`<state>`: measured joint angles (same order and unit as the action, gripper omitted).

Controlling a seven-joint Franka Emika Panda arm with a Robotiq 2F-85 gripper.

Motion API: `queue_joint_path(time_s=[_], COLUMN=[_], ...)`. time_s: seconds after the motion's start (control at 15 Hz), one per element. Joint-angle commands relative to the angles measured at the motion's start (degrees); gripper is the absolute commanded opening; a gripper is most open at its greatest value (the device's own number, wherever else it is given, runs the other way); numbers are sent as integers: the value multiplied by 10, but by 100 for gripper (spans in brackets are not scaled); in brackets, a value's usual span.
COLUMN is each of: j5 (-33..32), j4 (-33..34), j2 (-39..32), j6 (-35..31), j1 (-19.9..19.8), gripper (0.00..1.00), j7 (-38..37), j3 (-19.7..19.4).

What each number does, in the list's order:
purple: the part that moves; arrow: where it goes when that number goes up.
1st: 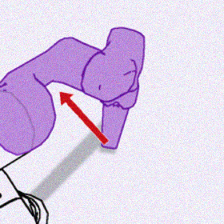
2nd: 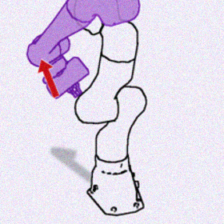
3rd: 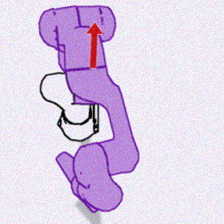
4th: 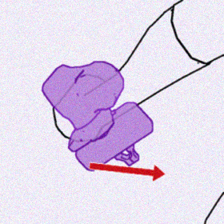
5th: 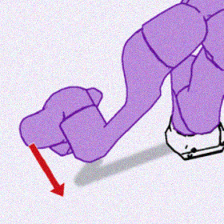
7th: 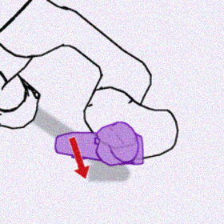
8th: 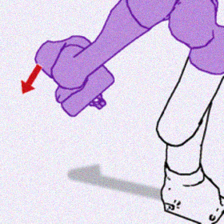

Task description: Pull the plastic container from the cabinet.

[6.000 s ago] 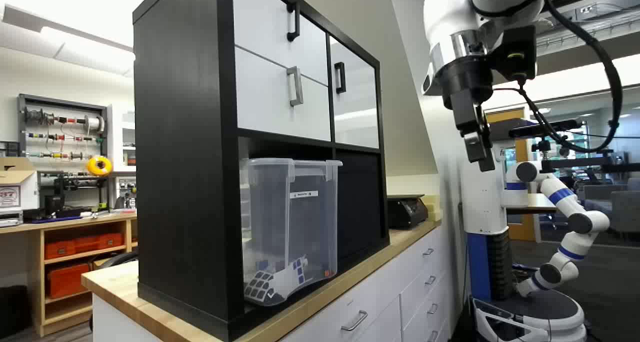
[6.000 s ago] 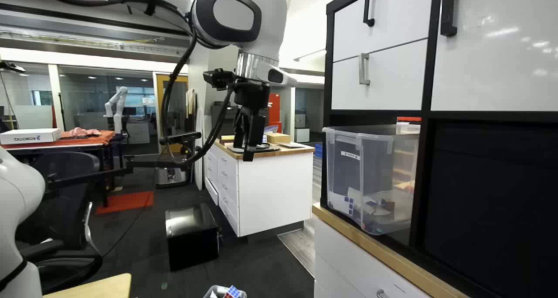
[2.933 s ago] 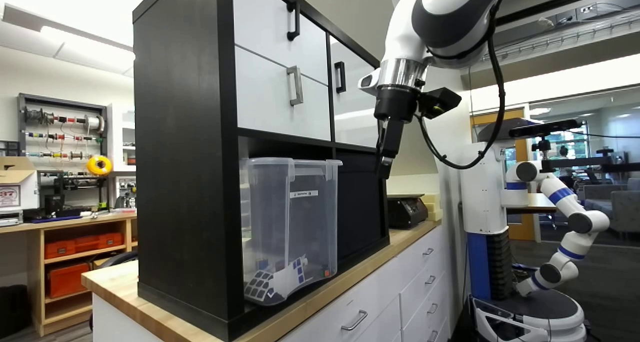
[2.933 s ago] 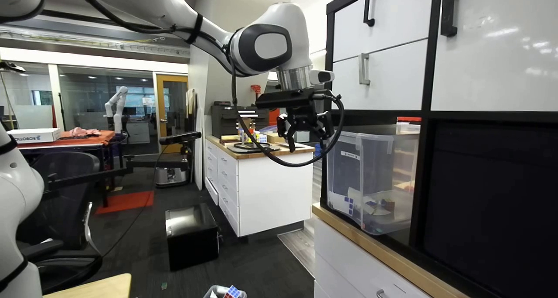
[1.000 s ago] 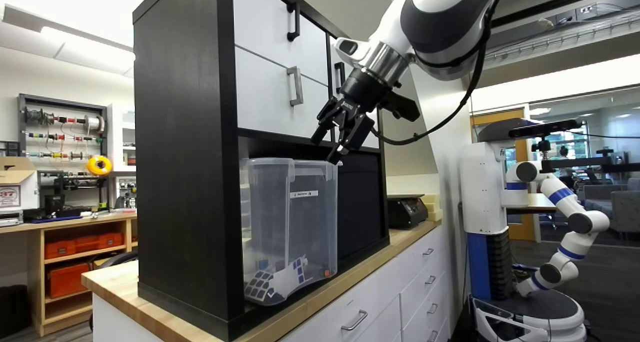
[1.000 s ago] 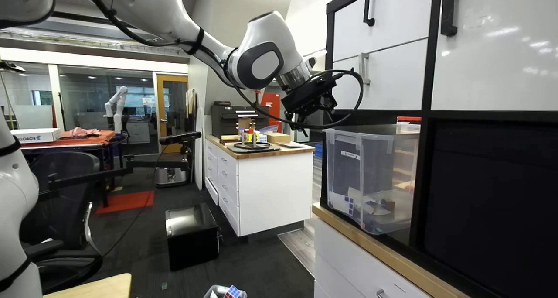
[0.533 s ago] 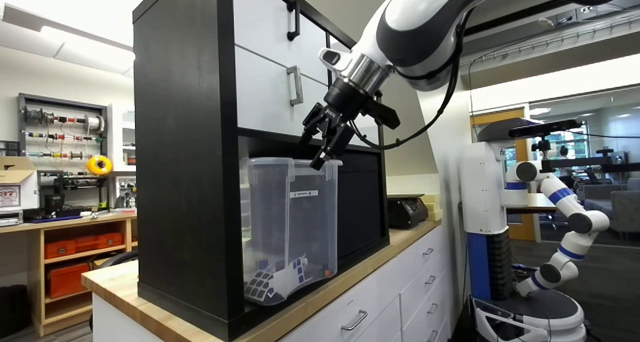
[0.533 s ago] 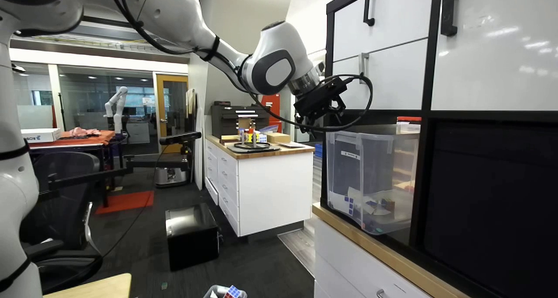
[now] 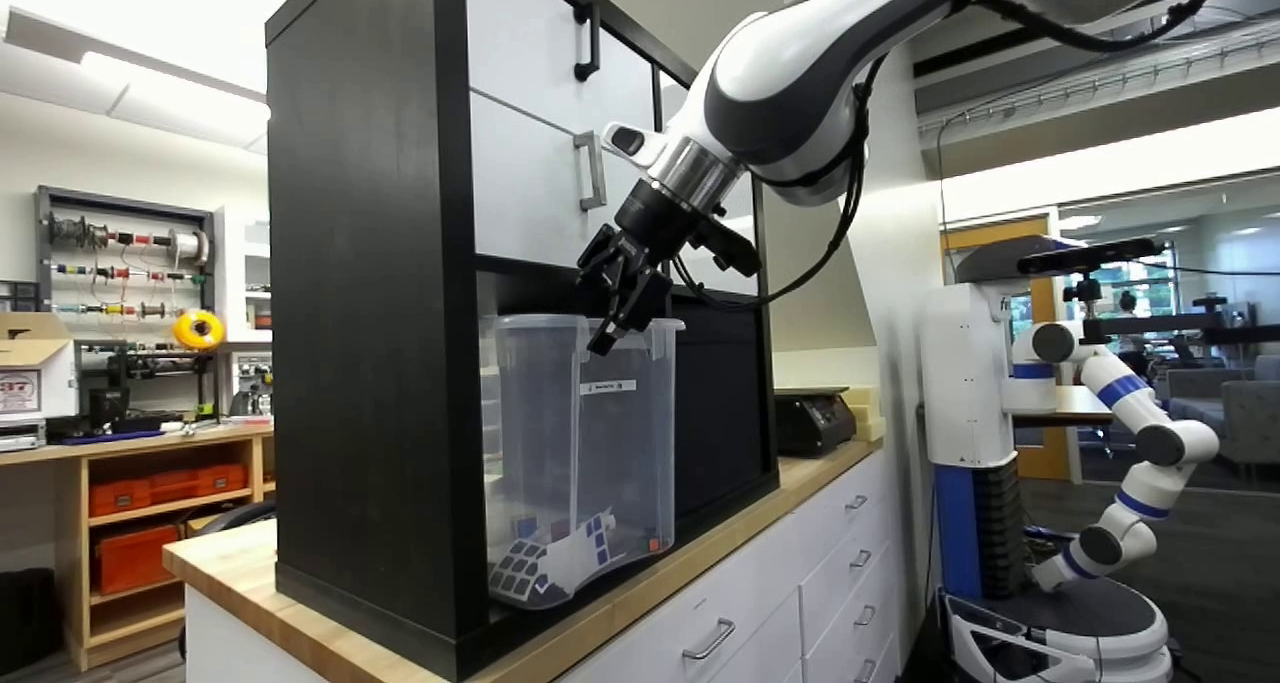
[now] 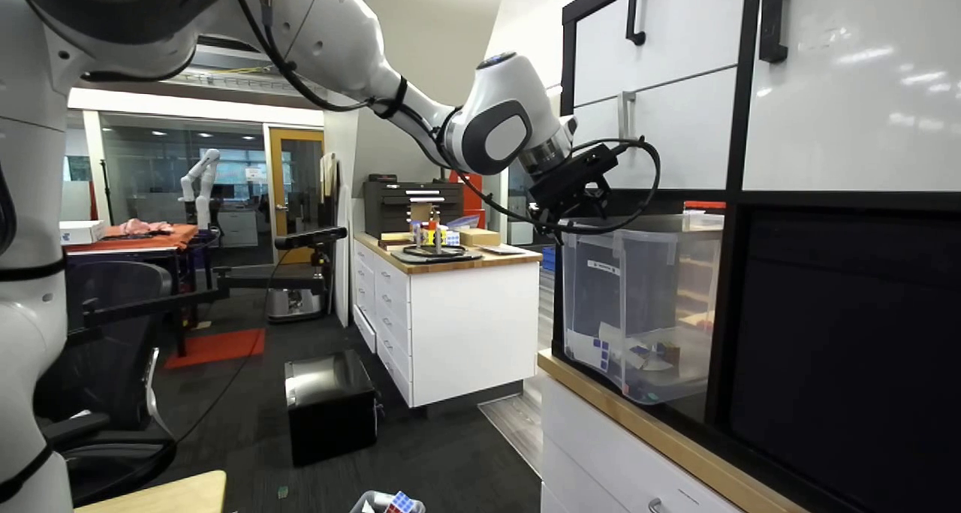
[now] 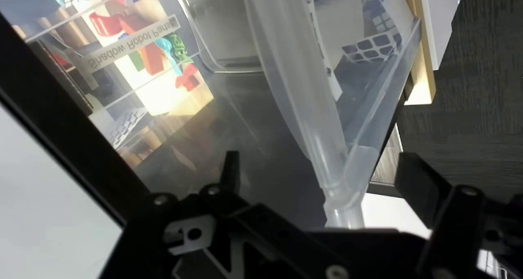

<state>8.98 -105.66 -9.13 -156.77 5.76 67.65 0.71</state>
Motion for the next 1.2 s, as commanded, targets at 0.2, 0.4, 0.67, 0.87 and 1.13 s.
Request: queue_joint_path(time_s=[0.2,0.4,0.67,0.87,1.13], j5=[12,10,8,11,12], j4=[45,37,17,-13,-63], j2=[-30,-22,-5,19,54], j6=[12,10,8,7,-3], j1=[-8,-8,-8,-9,-12], gripper=[47,28,23,23,23], j7=[21,19,32,51,71], j3=[4,3,3,4,4])
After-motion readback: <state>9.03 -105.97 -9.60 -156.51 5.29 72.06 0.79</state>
